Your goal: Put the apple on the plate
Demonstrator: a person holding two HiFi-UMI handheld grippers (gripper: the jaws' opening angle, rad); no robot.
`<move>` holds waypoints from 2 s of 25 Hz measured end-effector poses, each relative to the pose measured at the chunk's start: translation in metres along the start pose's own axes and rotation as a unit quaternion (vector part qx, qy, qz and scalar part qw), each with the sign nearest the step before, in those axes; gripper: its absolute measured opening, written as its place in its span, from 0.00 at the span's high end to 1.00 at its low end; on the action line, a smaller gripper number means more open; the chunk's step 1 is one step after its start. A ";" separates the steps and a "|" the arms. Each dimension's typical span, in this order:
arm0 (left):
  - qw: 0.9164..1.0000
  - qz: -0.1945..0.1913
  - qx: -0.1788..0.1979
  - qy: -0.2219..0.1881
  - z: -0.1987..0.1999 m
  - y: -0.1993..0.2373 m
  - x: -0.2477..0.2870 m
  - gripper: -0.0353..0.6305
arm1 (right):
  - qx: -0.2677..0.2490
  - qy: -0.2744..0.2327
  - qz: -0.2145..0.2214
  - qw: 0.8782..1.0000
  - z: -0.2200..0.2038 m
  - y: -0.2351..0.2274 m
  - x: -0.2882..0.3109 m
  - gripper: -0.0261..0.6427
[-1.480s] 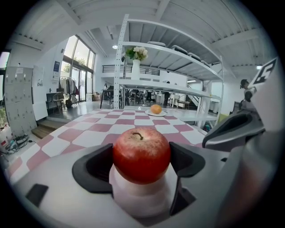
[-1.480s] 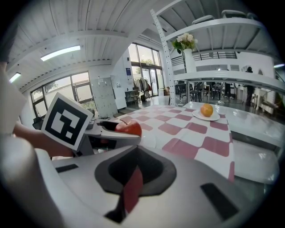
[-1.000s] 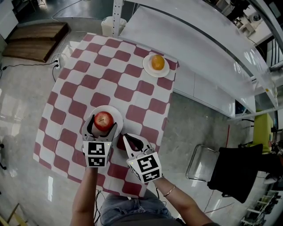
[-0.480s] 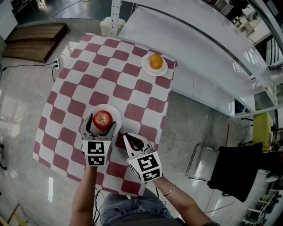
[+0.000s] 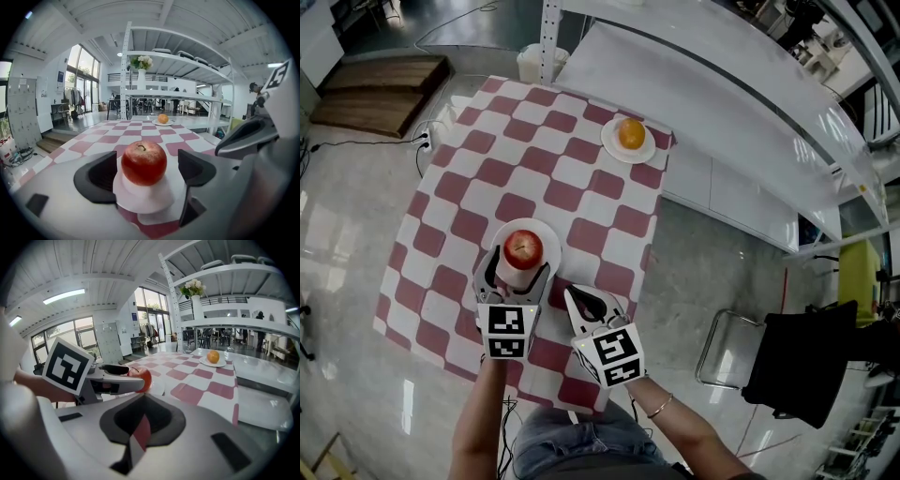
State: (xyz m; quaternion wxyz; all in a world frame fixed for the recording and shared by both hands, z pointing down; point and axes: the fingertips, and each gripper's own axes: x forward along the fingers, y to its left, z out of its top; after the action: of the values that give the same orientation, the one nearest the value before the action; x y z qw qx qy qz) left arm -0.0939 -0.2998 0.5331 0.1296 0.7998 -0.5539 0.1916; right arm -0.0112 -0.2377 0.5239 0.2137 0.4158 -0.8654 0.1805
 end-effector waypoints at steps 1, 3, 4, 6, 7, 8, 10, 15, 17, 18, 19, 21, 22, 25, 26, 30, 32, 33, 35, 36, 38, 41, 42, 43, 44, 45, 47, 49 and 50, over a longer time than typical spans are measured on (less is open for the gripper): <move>1.000 0.000 0.000 -0.001 0.000 -0.001 -0.003 0.35 | 0.000 -0.001 -0.001 1.000 0.000 0.001 -0.002 0.94; 1.000 0.000 -0.003 -0.004 0.000 -0.004 -0.009 0.35 | 0.001 -0.002 -0.002 1.000 -0.002 0.003 -0.006 0.94; 1.000 0.001 -0.004 -0.004 -0.001 -0.004 -0.012 0.35 | 0.001 -0.003 -0.002 1.000 -0.002 0.005 -0.008 0.94; 1.000 -0.001 -0.010 -0.005 -0.003 -0.007 -0.018 0.35 | 0.000 -0.006 -0.004 1.000 -0.003 0.008 -0.012 0.94; 1.000 -0.003 -0.013 -0.005 -0.005 -0.009 -0.021 0.35 | 0.000 -0.006 -0.005 1.000 -0.003 0.010 -0.014 0.94; 1.000 -0.006 -0.017 -0.006 -0.006 -0.011 -0.025 0.35 | 0.000 -0.007 -0.006 1.000 -0.004 0.011 -0.017 0.94; 1.000 -0.010 -0.023 -0.007 -0.007 -0.014 -0.032 0.35 | 0.000 -0.008 -0.008 1.000 -0.006 0.014 -0.021 0.94; 0.999 -0.004 -0.037 -0.008 -0.013 -0.017 -0.052 0.47 | 0.007 -0.013 -0.012 1.000 -0.009 0.023 -0.033 0.94; 0.999 -0.001 -0.042 -0.013 -0.012 -0.018 -0.061 0.54 | 0.007 -0.016 -0.013 1.000 -0.010 0.027 -0.038 0.94; 0.999 -0.002 -0.045 -0.018 -0.010 -0.019 -0.066 0.57 | 0.006 -0.018 -0.013 1.000 -0.010 0.029 -0.040 0.94; 0.998 -0.004 -0.050 -0.023 -0.008 -0.020 -0.070 0.58 | 0.006 -0.019 -0.014 1.000 -0.010 0.032 -0.042 0.94; 0.998 -0.008 -0.058 -0.033 -0.007 -0.022 -0.080 0.65 | 0.006 -0.021 -0.015 1.000 -0.012 0.037 -0.047 0.94; 0.997 -0.010 -0.061 -0.037 -0.007 -0.023 -0.085 0.69 | 0.006 -0.022 -0.016 1.000 -0.013 0.040 -0.049 0.94; 0.997 -0.012 -0.068 -0.045 -0.007 -0.024 -0.099 0.77 | 0.004 -0.027 -0.018 0.999 -0.014 0.047 -0.057 0.94; 0.996 -0.012 -0.070 -0.046 -0.007 -0.025 -0.103 0.80 | 0.004 -0.028 -0.019 0.999 -0.014 0.049 -0.060 0.94; 0.995 -0.012 -0.077 -0.055 -0.007 -0.023 -0.120 0.86 | 0.004 -0.036 -0.026 0.999 -0.015 0.056 -0.069 0.94; 0.995 -0.015 -0.081 -0.060 -0.005 -0.024 -0.129 0.88 | 0.004 -0.040 -0.028 0.999 -0.014 0.060 -0.074 0.94; 0.995 -0.017 -0.082 -0.063 -0.004 -0.024 -0.134 0.89 | 0.004 -0.042 -0.030 0.999 -0.013 0.062 -0.076 0.94; 0.994 -0.022 -0.083 -0.067 -0.002 -0.025 -0.143 0.90 | 0.004 -0.047 -0.032 0.998 -0.013 0.067 -0.081 0.94; 0.994 -0.025 -0.084 -0.069 -0.001 -0.026 -0.147 0.90 | 0.004 -0.050 -0.033 0.998 -0.012 0.069 -0.084 0.94; 0.993 -0.030 -0.084 -0.073 0.001 -0.027 -0.154 0.91 | 0.003 -0.057 -0.035 0.998 -0.009 0.073 -0.088 0.94; 0.993 -0.036 -0.082 -0.073 0.003 -0.027 -0.166 0.91 | 0.001 -0.067 -0.036 0.997 -0.005 0.080 -0.094 0.94; 0.993 -0.038 -0.082 -0.073 0.003 -0.027 -0.170 0.91 | 0.000 -0.071 -0.036 0.997 -0.003 0.082 -0.096 0.94; 0.993 -0.038 -0.082 -0.073 0.003 -0.026 -0.174 0.91 | -0.002 -0.074 -0.036 0.997 -0.002 0.085 -0.098 0.94; 0.993 -0.039 -0.084 -0.074 0.003 -0.026 -0.177 0.92 | -0.003 -0.076 -0.035 0.996 0.000 0.087 -0.100 0.94; 0.993 -0.038 -0.086 -0.075 0.003 -0.025 -0.182 0.92 | -0.005 -0.079 -0.035 0.996 0.001 0.089 -0.102 0.95; 0.992 -0.037 -0.090 -0.077 0.002 -0.023 -0.191 0.92 | -0.007 -0.086 -0.034 0.996 0.003 0.094 -0.107 0.94; 0.992 -0.034 -0.094 -0.079 0.002 -0.021 -0.200 0.92 | -0.009 -0.094 -0.032 0.995 0.007 0.098 -0.112 0.95; 0.992 -0.033 -0.094 -0.080 0.002 -0.021 -0.204 0.92 | -0.010 -0.097 -0.031 0.995 0.008 0.100 -0.115 0.95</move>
State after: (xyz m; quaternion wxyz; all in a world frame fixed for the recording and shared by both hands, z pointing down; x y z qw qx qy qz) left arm -0.1379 -0.1224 0.4396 0.1657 0.8147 -0.5513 0.0692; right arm -0.0285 -0.1089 0.4439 0.1381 0.4561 -0.8704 0.1236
